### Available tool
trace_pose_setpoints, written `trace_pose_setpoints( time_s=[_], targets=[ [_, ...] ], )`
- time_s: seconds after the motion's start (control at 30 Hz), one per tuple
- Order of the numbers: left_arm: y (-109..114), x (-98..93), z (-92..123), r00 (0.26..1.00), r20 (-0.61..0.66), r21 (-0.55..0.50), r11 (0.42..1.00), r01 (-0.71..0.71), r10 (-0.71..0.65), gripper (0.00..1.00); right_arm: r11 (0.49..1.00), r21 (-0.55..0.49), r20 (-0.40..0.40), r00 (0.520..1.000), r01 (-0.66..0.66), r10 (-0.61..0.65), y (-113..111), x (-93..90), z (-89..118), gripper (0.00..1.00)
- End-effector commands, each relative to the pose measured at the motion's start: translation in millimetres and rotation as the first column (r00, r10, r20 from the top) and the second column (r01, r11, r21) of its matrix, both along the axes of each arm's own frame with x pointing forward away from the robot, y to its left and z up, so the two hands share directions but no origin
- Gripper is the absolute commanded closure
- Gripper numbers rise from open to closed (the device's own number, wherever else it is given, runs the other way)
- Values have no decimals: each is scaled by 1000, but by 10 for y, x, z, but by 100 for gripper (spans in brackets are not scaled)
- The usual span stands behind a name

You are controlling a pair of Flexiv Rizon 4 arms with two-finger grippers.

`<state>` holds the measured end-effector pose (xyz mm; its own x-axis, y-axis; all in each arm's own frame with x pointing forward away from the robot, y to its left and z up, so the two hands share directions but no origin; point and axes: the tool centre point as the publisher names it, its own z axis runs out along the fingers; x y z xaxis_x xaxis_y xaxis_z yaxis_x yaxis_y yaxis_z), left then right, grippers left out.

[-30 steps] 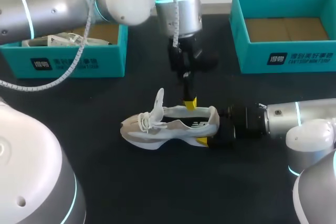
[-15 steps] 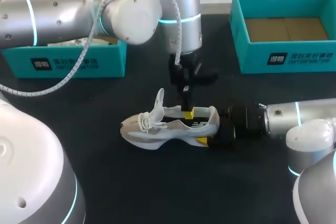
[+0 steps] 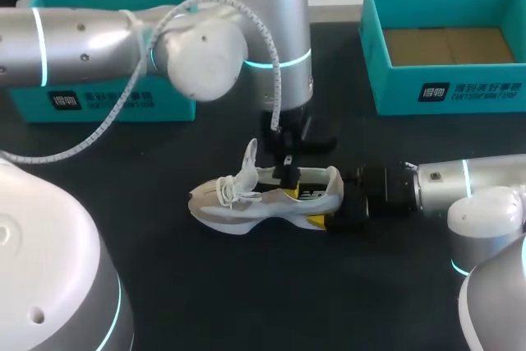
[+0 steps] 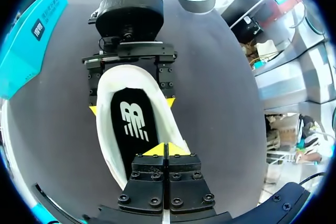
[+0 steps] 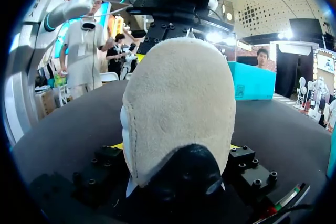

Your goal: Take the shoe out of the shoebox, open the shoe tongue, remove and reinsert the insole, then place the shoe into the shoebox

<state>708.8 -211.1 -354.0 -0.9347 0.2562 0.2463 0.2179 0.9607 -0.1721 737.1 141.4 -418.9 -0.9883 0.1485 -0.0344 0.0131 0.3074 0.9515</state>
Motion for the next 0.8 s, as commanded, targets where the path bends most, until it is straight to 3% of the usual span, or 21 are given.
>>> trace_pose_setpoints(
  time_s=[0.03,0.5,0.8],
  targets=[
    [17,-3,4,1000,2,-2,1000,1,-1,100,1000,-2,1,1000,2,-2,3,0,-30,100],
    [16,-24,-24,998,52,-36,999,-17,19,100,1000,-2,1,1000,2,-2,3,0,-30,100],
    [15,48,-230,992,107,-46,997,-58,63,100,1000,-2,1,1000,2,-2,3,0,-30,100]
  ],
)
